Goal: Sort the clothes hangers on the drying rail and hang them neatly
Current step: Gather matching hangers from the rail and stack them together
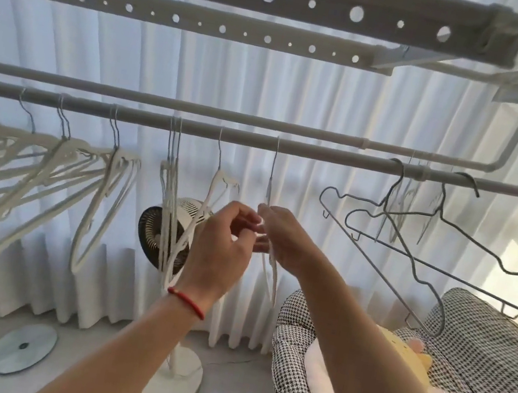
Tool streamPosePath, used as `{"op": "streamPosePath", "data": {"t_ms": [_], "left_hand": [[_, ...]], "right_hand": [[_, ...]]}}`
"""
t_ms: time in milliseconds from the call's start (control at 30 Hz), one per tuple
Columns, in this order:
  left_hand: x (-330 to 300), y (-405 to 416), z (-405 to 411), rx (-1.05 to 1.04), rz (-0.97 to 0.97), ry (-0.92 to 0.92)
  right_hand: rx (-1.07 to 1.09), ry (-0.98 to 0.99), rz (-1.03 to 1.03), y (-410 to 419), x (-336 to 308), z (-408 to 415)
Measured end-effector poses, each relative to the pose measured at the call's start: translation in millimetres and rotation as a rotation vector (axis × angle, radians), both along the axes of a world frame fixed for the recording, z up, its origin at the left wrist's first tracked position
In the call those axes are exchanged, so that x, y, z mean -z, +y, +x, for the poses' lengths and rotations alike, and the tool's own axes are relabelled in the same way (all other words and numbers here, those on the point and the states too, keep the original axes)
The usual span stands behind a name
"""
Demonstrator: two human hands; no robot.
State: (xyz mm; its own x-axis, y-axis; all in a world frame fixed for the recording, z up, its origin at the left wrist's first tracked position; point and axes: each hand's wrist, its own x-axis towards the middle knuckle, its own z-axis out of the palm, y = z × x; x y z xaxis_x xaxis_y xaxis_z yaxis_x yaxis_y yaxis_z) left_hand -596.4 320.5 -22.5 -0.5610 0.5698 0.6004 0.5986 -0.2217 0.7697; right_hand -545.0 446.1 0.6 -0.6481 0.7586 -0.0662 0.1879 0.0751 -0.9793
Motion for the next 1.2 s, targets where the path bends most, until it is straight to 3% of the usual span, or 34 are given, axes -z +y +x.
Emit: {"op": "streamPosePath", "data": {"t_ms": [67, 167, 233, 333, 400, 567, 633, 800, 900, 967, 1067, 1133, 1200], "left_hand": [[-14, 11, 9, -0.050, 0.014, 0.106], [-28, 33, 29, 0.014, -0.014, 0.151], [-33, 54, 44, 0.075, -0.079, 0.152], [-35, 93, 69, 0.179, -0.276, 0.072], [-35, 120, 89, 0.260, -0.428, -0.049], [-37, 168, 118, 0.415, -0.671, -0.497], [-35, 177, 120, 0.439, -0.697, -0.635], [-23, 182, 107, 0.376, -0.552, -0.840], [-19, 173, 95, 0.428, -0.596, -0.924], [-19, 168, 92, 0.381, -0.573, -0.925], [-17, 167, 91, 0.266, -0.531, -0.850], [-16, 168, 92, 0.253, -0.521, -0.771], [-15, 170, 96, 0.240, -0.511, -0.702]], "right_hand": [[0.092, -0.111, 0.312, 3, 11, 21], [0.537, -0.087, 0.858, 24, 20, 70], [0.786, -0.233, 1.054, 50, 22, 109], [0.754, -0.727, 0.896, 86, 25, 155], [0.545, -0.798, 0.788, 98, 29, 171], [0.445, -0.273, 0.674, 105, 27, 175], [0.355, -0.223, 0.664, 98, 26, 167], [0.022, -0.037, 0.430, 81, 19, 155], [-0.182, -0.058, 0.437, 83, 12, 168], [0.054, -0.101, 0.716, 100, 8, 185], [0.663, -0.331, 1.138, 146, 6, 226], [0.787, -0.687, 1.099, 177, 6, 249], [0.760, -0.902, 1.026, 195, 12, 259]]}}
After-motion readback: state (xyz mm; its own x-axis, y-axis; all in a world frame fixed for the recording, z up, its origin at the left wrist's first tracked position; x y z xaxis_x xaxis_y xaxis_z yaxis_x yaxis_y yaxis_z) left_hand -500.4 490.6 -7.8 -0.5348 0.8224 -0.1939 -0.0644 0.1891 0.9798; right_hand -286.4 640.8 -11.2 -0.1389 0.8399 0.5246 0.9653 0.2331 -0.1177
